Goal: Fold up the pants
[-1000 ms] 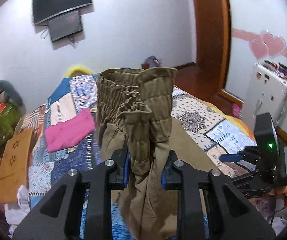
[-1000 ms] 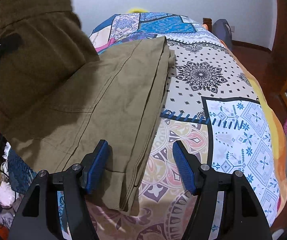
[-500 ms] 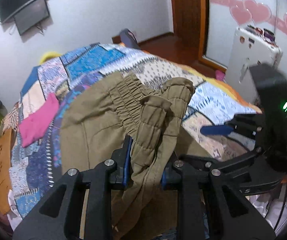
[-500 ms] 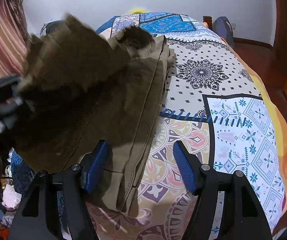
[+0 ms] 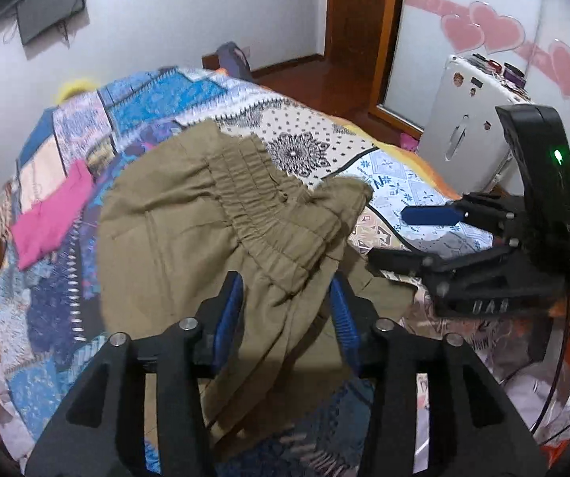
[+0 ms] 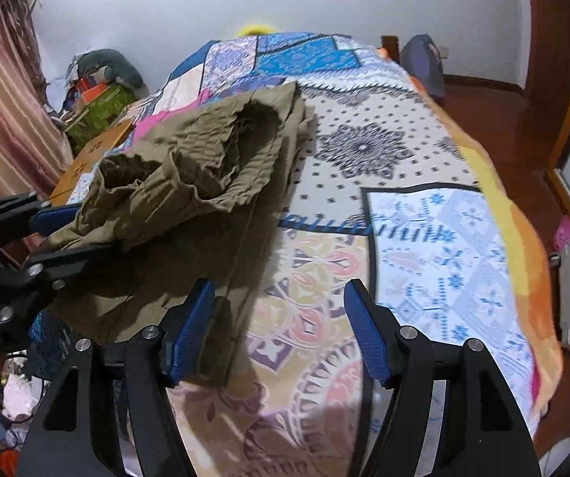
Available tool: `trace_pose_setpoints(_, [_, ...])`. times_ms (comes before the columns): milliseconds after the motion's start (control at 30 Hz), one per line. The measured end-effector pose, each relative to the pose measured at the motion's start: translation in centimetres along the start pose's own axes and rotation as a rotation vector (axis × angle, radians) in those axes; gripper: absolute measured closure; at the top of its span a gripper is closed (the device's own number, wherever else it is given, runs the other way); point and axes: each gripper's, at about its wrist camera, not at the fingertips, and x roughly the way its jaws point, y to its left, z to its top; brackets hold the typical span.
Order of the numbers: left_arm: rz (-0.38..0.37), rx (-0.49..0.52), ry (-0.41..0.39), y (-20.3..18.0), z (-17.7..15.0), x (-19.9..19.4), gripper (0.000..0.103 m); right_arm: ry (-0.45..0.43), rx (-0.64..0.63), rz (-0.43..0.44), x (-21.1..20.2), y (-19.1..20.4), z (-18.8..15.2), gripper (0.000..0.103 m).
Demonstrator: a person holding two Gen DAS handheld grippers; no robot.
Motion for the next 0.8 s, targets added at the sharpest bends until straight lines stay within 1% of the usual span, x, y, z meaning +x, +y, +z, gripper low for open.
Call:
trace_pose_setpoints(133, [-0.001, -0.035, -0.052, 1.0, -0.2, -2.3, 0.052, -0.021, 0.022, -0.009, -1.1, -0.4, 0.1, 0.039])
trace_pose_setpoints(200, [0.004, -0.06, -0.079, 2.1, -0.3, -3.1, 0.044, -0.041, 0.019, -0.01, -1.9, -0.3, 0.4, 0.039])
trace_pose_setpoints(233, [0.018, -0.066, -0.081, 2.5, -0.5, -3.2, 0.042, -0.052, 0.018, -0.009, -2.2, -0.2, 0.7, 0.039])
trace_pose_setpoints(300, [0.048, -0.088, -0.059, 3.5, -0.8, -2.6, 0.042, -0.073, 0.019, 0.001, -2.7, 0.1, 1.1, 0.039])
trace_pose_setpoints(400, [0.033, -0.113, -0.001, 4.1, -1.6, -0.9, 0.042, -0.106, 0.009, 0.027, -3.1, 1.1, 2.1, 0.039])
trace_pose_setpoints(500, [0.039, -0.093, 0.025, 3.4, -2.5, 0.4, 0.042, -0.124, -0.011, 0.044, -2.9, 2.1, 2.9, 0.039])
trace_pose_setpoints(667, [0.038, -0.075, 0.015, 2.8, -3.4, 0.6, 0.041, -0.114, -0.035, 0.067, -1.2, 3.6, 3.2, 0.039])
trace_pose_setpoints(800, [-0.002, -0.111, 0.016, 3.8, -3.8, 0.2, 0.04, -0.046, -0.025, 0.071, 1.5, 3.6, 2.4, 0.039])
